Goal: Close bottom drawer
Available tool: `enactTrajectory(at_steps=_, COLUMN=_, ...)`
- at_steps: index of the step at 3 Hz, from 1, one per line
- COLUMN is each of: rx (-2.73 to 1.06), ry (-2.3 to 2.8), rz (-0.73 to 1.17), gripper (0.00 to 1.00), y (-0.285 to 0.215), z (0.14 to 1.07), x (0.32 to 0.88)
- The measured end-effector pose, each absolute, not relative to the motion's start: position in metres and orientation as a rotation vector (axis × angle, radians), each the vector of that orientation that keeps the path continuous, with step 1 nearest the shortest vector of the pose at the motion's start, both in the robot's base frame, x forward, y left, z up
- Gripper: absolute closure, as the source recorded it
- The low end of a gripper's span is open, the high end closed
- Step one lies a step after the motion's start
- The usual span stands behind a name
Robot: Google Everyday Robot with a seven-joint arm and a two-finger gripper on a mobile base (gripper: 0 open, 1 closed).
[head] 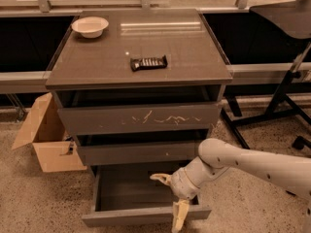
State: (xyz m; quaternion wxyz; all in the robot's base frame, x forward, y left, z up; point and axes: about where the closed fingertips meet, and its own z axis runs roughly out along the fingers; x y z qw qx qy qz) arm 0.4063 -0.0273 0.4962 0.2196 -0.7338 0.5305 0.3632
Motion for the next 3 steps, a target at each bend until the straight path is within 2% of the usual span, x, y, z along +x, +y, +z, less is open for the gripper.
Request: enactTrajectory(at_steps=3, rx=-2.066, ry=1.524, rz=1.123, gripper=0.0, y=-0.018, z=0.37, x=0.371)
